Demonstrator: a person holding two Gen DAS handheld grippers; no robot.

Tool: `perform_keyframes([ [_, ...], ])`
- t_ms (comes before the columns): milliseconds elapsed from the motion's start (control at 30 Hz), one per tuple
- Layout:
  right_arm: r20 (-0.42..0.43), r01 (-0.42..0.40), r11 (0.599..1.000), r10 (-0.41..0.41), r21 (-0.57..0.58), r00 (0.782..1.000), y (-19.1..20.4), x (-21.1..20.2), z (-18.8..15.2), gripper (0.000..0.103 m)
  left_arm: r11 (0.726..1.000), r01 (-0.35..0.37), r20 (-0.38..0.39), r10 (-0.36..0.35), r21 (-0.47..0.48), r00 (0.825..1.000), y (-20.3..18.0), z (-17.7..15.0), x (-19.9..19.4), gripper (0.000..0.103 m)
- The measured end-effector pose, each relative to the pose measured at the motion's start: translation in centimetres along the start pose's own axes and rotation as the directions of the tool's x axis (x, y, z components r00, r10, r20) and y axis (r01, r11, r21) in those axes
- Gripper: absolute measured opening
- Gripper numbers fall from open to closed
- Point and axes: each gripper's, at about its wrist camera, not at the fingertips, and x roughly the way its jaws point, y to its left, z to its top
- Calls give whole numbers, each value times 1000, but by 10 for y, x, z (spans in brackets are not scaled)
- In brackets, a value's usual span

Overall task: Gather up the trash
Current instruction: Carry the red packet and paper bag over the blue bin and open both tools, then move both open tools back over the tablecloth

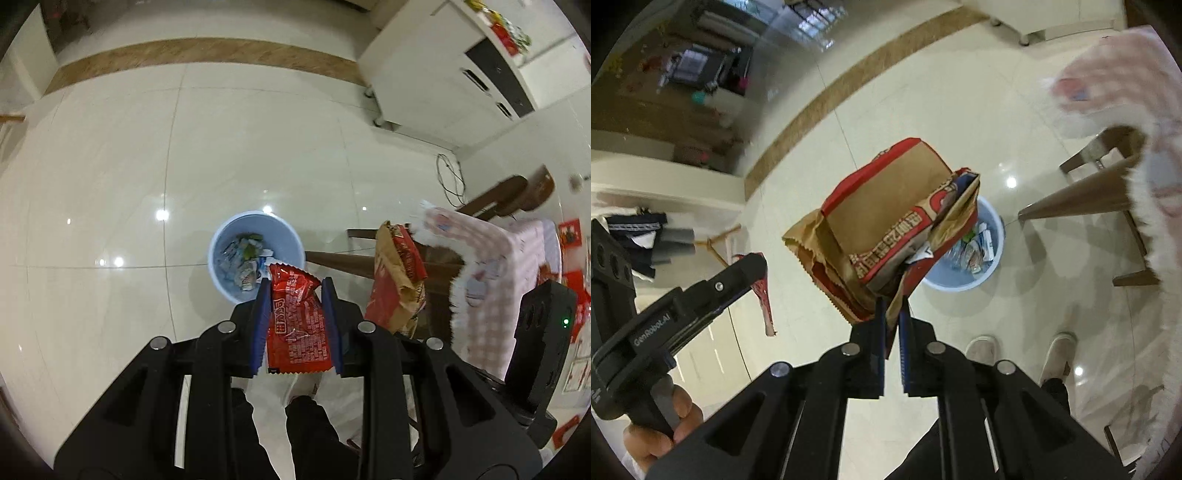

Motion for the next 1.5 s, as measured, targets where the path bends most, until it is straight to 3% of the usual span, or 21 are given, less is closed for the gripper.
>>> perform_keyframes([
  [233, -25, 38, 999, -38, -22, 999, 25, 37, 25, 11, 999, 3, -18, -3, -42, 1000, 32, 15, 13, 27],
  [333, -21, 72, 997, -72, -16, 997, 23, 42, 33, 27, 999, 5, -26, -6, -47, 1000, 38, 20, 16, 27],
  [400, -18, 99, 995, -100, -16, 995, 23, 45, 37, 31, 999, 6, -30, -7, -51, 1000, 39, 22, 18, 27],
  [667, -8, 118, 993, -118, -19, 993, 27, 35, 39, 32, 999, 11, -46, -13, -39, 999, 37, 34, 23, 27],
  [1267, 78, 88, 994, -94, 70, 993, 4, -21, 43, 38, 998, 9, -84, -4, 62, 996, -26, 50, 27, 28],
  [1333, 90, 81, 994, -88, 76, 992, 1, -28, 42, 39, 999, 5, -97, 0, 51, 995, -31, 51, 27, 31],
  [1367, 96, 76, 994, -84, 80, 992, -1, -33, 41, 39, 999, 4, -107, 1, 44, 994, -33, 52, 28, 37],
  [1400, 101, 71, 994, -79, 82, 992, -3, -36, 41, 40, 999, 7, -120, -3, 36, 993, -36, 52, 29, 50],
  [1500, 113, 58, 995, -67, 86, 991, -9, -45, 39, 40, 1000, -13, -120, 16, 28, 993, -43, 51, 26, 60],
])
